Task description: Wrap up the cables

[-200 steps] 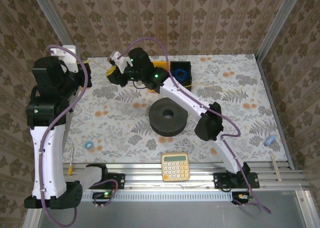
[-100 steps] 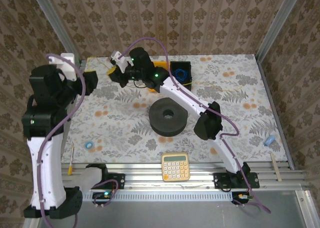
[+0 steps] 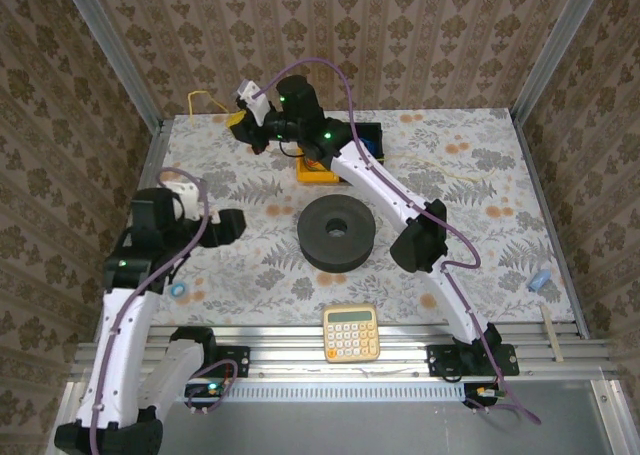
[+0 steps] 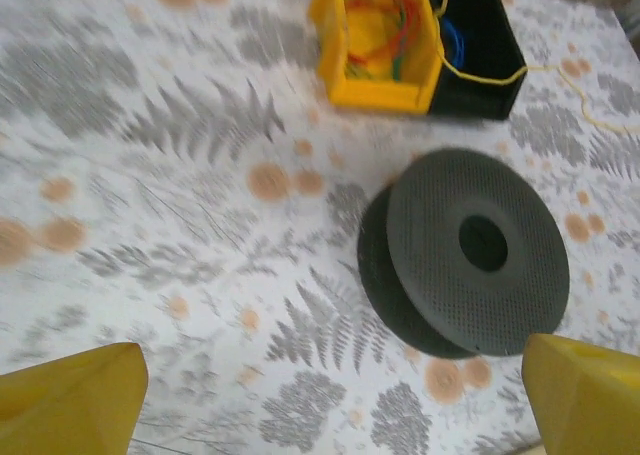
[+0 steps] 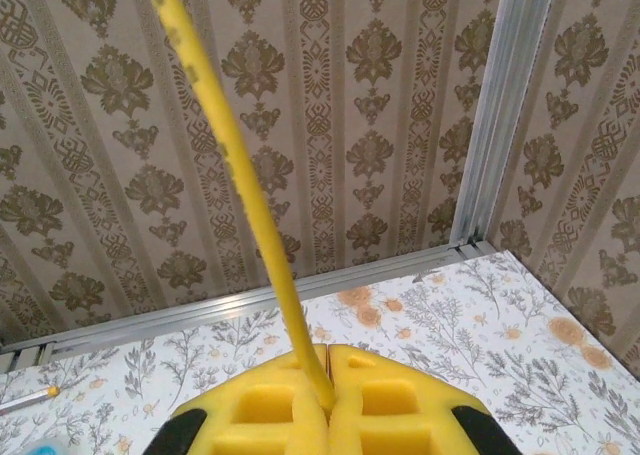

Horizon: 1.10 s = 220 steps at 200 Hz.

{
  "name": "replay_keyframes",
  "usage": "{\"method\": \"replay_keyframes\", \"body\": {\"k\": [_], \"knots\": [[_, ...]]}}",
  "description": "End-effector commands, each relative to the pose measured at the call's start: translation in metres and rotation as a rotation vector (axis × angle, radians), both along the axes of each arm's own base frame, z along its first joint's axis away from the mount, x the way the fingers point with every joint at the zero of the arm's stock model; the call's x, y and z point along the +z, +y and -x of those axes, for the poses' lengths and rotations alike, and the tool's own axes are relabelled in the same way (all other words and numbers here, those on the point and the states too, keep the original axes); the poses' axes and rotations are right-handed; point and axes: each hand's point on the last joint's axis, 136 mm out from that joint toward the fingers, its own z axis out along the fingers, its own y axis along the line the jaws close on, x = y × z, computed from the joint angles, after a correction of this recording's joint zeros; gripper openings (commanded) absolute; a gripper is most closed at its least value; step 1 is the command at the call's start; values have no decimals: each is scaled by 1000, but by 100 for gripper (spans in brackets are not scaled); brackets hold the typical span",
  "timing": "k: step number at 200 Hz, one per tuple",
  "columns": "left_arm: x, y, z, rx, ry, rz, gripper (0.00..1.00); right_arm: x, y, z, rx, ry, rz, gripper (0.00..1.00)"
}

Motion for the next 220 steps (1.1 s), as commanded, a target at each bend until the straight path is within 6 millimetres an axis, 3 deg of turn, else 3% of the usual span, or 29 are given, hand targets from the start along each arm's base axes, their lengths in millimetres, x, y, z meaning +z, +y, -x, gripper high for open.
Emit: {"method": "replay_keyframes", "body": {"k": [1,74,115,159,197,220], "knots": [[6,-29,-7,-76,-45,144,96,9,3,3,23,-36,-12,0],[-53,-88,-16,-275,86,342,100,5,4,-2,10,-26,-18,0],[-87,-110,-26,-318,145,345,100,6,1,-4,-1,-24,-15,0],[-138,-124,-37,-321,235,337,100,4,-3,-5,-7,-18,-1,0],[-148,-142,-48,-353,240,356,97,2,-6,-8,-15,-11,10,0],[-146,-152,-55,-384,237,361,89,-2,-7,-11,-20,-4,14,0]]}}
